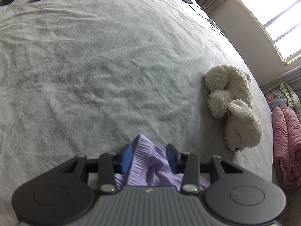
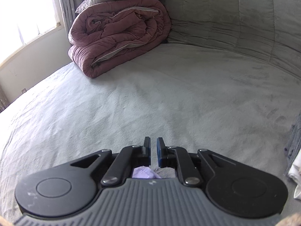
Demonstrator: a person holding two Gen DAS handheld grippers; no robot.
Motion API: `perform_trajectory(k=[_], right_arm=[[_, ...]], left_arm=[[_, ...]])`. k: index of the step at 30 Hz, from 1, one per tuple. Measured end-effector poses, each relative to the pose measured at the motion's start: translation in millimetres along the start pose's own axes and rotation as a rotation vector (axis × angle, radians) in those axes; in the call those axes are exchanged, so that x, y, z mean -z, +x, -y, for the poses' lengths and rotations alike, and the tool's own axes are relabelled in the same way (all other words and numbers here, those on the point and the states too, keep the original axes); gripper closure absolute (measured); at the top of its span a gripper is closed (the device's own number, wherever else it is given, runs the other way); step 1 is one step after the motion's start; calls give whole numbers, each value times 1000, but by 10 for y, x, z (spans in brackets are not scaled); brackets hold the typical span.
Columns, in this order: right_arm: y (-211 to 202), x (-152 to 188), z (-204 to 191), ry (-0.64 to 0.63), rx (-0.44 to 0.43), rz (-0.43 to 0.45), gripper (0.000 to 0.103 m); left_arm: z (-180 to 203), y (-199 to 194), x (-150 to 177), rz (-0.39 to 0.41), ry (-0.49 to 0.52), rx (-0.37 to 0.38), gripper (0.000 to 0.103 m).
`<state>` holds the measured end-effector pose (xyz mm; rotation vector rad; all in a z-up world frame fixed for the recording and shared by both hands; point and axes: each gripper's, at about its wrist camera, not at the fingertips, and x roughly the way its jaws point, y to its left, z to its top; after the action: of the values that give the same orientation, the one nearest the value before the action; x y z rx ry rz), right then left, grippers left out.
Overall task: Fold clothes
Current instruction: 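Open the right gripper and lay the garment down on the bed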
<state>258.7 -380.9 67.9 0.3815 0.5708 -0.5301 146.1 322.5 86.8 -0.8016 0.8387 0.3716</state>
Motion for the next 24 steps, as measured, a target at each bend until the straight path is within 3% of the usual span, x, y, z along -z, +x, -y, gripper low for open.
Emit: perform_trajectory(k=[3,5,10,13,16,21,24], right_arm=[[-102,13,-155,-120,-28,9,90],[-220,93,-391,-275,-101,5,90],[-603,508,-1081,-741,-379,-36,80],[-819,821,-1420,-975,-586,-83,78],[-977,1121,-1729,-1168,-737,-138,78],[-1064,1478,-2194,-1350,-873,-238,79],[-1052,1521,-2239,-1369,-882,-249,74]], left_arm=[[95,-30,27,16,75,19,64],[196,-6,93,-3,133,41,64],[343,88,301,-59,211,53,64],[410,157,422,-82,255,42,64],[452,211,495,-113,276,49,64],[422,277,521,-131,274,33,64],[371,334,519,-147,258,12,64]])
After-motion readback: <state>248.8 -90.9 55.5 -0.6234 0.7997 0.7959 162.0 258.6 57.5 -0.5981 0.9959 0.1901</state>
